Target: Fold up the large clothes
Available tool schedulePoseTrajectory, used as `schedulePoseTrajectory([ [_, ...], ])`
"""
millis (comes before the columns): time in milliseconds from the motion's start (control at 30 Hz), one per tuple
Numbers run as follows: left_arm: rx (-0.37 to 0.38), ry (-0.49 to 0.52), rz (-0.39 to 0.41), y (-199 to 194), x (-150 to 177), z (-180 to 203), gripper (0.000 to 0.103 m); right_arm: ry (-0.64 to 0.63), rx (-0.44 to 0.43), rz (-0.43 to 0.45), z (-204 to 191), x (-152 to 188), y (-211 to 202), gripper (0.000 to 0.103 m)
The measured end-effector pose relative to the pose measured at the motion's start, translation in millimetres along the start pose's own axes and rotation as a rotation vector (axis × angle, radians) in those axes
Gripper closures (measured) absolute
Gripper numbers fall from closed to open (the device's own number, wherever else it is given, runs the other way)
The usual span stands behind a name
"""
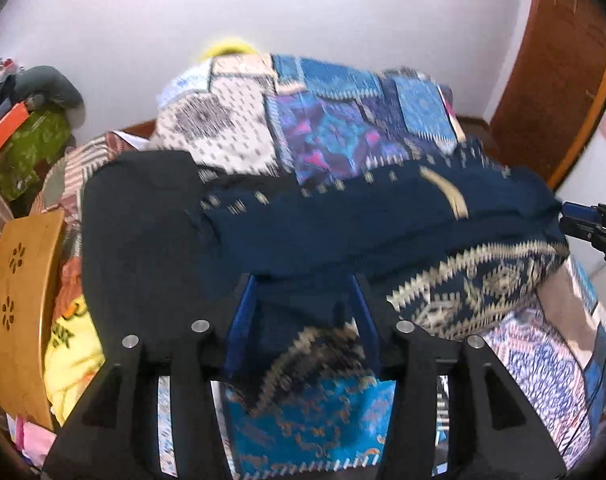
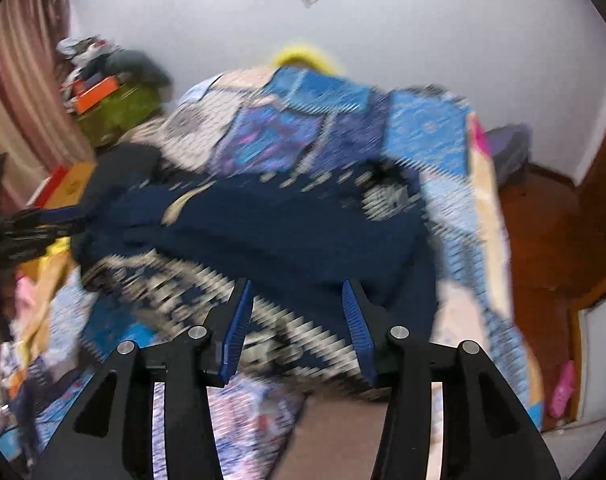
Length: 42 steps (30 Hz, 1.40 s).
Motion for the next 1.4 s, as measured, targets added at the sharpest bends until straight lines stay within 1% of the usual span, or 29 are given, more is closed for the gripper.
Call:
schedulePoseTrajectory([
  [33,0.001,-0.001,-0.015,5,3,2,0.056,-0.011,-0.029,-0.027,-9,3,9,0.06],
  [100,0.024,-0.024,-0.06,20,9,8,0.056,-0.029,-0.049,-0.066,-18,6,23,0.06],
  [167,0.053,-0.029,-0.093,33,12,15,0.056,-0.019,-0.068,-0.096,-22,10,38,0.06],
  [267,-0.008,0.024,-0.108,57,11,20,0.056,0.014,-0.076,-0.136,-18,11,56,0.06],
  [367,-0.037,0.038,-0.111,72,-1,18,0.056,0.04,-0.07,-0.141,-6,4,69,0.06],
  [400,-0.039,0.029,-0.107,76,-11,16,0.056,0.053,-0.072,-0.135,0,-2,71,0.06],
  [433,-0.039,0.02,-0.099,78,-20,14,0.056,0.061,-0.073,-0.128,5,-9,75,0.06],
  [500,-0.061,0.011,-0.072,82,-42,11,0.056,0.077,-0.065,-0.118,16,-24,81,0.06],
  [533,-0.079,0.004,-0.053,83,-55,8,0.056,0.083,-0.042,-0.113,22,-31,81,0.06],
  [567,-0.101,-0.009,-0.033,84,-66,5,0.056,0.087,0.028,-0.101,32,-42,82,0.06],
  [633,-0.139,-0.053,0.004,84,-90,-4,0.056,0.095,0.138,-0.074,48,-55,77,0.06],
  [667,-0.154,-0.077,0.027,81,-100,-8,0.056,0.109,0.18,-0.054,56,-63,73,0.06],
  [700,-0.165,-0.109,0.06,75,-111,-14,0.056,0.132,0.202,-0.033,63,-69,68,0.06],
  [733,-0.162,-0.125,0.078,70,-117,-17,0.056,0.159,0.197,-0.01,68,-73,63,0.06],
  [800,-0.139,-0.154,0.103,58,-123,-21,0.056,0.189,0.152,0.013,70,-75,54,0.06],
  [900,-0.114,-0.166,0.111,42,-119,-24,0.056,0.173,0.129,0.024,62,-70,42,0.06],
  [1033,-0.11,-0.141,0.1,23,-99,-22,0.055,0.081,0.134,0.003,39,-59,30,0.06],
  [1133,-0.101,-0.123,0.088,8,-77,-18,0.051,0.045,0.119,-0.012,29,-52,23,0.06],
  [1200,-0.097,-0.121,0.084,0,-65,-18,0.045,0.022,0.107,-0.016,20,-46,15,0.06],
  [1300,-0.08,-0.15,0.077,-12,-44,-20,0.041,-0.017,0.105,-0.013,5,-37,2,0.06],
  [1400,-0.06,-0.202,0.063,-18,-25,-26,0.039,-0.041,0.1,-0.016,-5,-30,-7,0.059],
])
Point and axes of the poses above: each gripper's, at about its wrist camera, not at the fingertips, and y roughly the way its jaws point, z to its right, x to its underside, the point moved 7 cm from there along y, roughly the way its jaws point, and after that the axes turned 13 degrees about -y, right-handed, at the moved point
